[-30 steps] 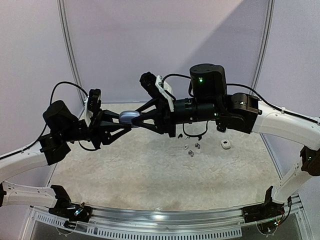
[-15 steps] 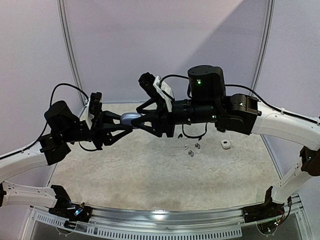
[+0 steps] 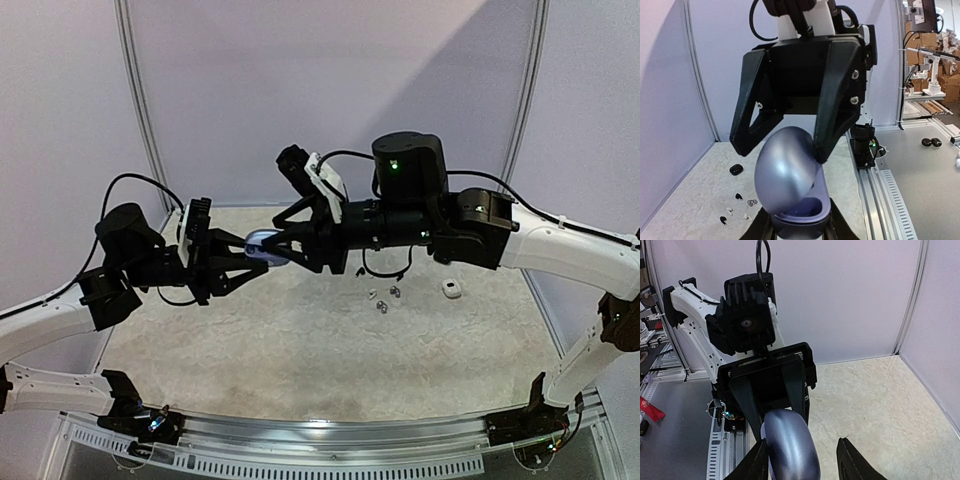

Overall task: Insert the wireless bluetooth earbuds into the charging case
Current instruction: Open the charging case.

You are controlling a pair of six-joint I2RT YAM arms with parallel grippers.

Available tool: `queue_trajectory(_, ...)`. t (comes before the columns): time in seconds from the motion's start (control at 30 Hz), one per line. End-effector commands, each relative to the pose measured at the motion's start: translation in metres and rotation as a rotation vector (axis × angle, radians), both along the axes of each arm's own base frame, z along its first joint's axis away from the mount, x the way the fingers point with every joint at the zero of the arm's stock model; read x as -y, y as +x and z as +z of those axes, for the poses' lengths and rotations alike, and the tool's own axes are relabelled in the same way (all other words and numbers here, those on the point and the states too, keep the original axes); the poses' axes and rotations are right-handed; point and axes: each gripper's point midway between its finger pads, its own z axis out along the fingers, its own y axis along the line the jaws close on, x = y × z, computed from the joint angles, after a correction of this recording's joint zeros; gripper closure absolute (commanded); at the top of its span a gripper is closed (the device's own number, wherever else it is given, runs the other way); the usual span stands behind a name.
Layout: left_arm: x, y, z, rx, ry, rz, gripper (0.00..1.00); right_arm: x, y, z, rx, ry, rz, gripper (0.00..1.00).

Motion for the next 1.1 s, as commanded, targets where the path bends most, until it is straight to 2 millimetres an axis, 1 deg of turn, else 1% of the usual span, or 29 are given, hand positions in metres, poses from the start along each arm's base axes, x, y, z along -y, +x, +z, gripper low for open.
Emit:
queue_trajectory(0.0,0.003,-0.019,0.005,0.037,-0.003,-0.081,1.0,0.003,0.028,-0.001,-0.01,0.002,-0.108,0.54)
queue_trajectory(0.23,0.002,-0.019,0.004,0.024,-0.006,-0.073,1.0,0.005,0.034,-0.011,-0.025,-0.02,-0.12,0.54)
queue_trajectory(0.3,0.002,-0.016,0.003,-0.004,-0.01,-0.059,1.0,0.004,0.034,-0.015,-0.049,-0.028,-0.123,0.54)
queue_trajectory(0.37,0.001,-0.009,0.001,-0.071,-0.017,-0.028,1.0,0.004,0.033,-0.016,-0.069,-0.027,-0.122,0.53)
queue_trajectory(0.47,0.0,0.006,-0.008,-0.23,-0.035,0.043,1.0,0.006,0.034,-0.016,-0.083,-0.028,-0.124,0.5)
queue_trajectory(0.5,-0.001,0.009,-0.011,-0.254,-0.042,0.057,1.0,0.006,0.035,-0.015,-0.087,-0.027,-0.125,0.49)
queue_trajectory(0.67,0.0,0.012,-0.021,-0.261,-0.052,0.063,1.0,0.008,0.045,-0.029,-0.143,-0.056,-0.119,0.44)
queue_trajectory(0.77,0.001,0.015,-0.031,-0.297,-0.051,0.076,1.0,0.005,0.046,-0.031,-0.16,-0.054,-0.086,0.42)
queue_trajectory(0.8,0.0,0.017,-0.037,-0.312,-0.051,0.088,1.0,0.006,0.046,-0.027,-0.161,-0.049,-0.074,0.41)
queue_trajectory(0.83,-0.001,0.02,-0.038,-0.324,-0.06,0.1,1.0,0.006,0.048,-0.024,-0.162,-0.044,-0.067,0.4)
queue_trajectory(0.87,-0.002,0.022,-0.043,-0.34,-0.059,0.113,1.0,0.008,0.05,-0.019,-0.164,-0.033,-0.063,0.39)
queue_trajectory(0.93,-0.003,0.023,-0.048,-0.356,-0.059,0.125,1.0,0.016,0.059,-0.001,-0.169,0.007,-0.075,0.38)
queue_trajectory(1.0,-0.005,0.024,-0.053,-0.365,-0.057,0.134,1.0,0.031,0.072,0.015,-0.184,0.045,-0.112,0.38)
queue_trajectory(1.07,-0.007,0.024,-0.056,-0.37,-0.056,0.146,1.0,0.049,0.09,0.021,-0.215,0.062,-0.18,0.39)
